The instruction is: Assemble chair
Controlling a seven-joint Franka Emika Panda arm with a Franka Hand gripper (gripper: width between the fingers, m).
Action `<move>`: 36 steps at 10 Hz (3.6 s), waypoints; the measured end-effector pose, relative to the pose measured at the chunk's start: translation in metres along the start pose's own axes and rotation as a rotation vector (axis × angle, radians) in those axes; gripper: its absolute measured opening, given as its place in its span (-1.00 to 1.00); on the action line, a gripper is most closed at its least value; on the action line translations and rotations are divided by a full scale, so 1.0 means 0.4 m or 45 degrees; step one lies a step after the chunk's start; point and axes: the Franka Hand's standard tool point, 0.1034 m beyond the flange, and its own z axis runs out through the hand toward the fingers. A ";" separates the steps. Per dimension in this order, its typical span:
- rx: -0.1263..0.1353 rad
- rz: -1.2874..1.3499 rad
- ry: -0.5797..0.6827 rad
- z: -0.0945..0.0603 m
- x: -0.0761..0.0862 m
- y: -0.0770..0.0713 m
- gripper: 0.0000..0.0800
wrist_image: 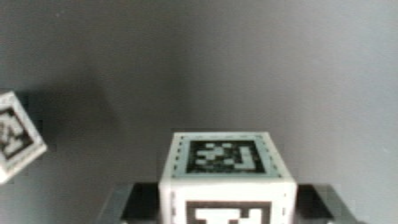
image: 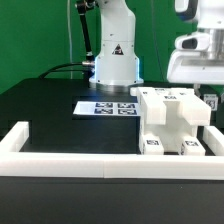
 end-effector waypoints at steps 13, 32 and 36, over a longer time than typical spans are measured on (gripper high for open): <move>0.070 -0.199 0.051 -0.199 0.216 0.117 -0.28; -0.021 -0.531 0.112 -0.190 0.423 0.176 -0.28; -0.027 -0.529 0.136 -0.180 0.428 0.180 -0.28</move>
Offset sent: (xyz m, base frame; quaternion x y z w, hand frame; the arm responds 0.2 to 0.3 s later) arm 0.0219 -0.0216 0.0452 0.0060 -0.0158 -0.0196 0.9997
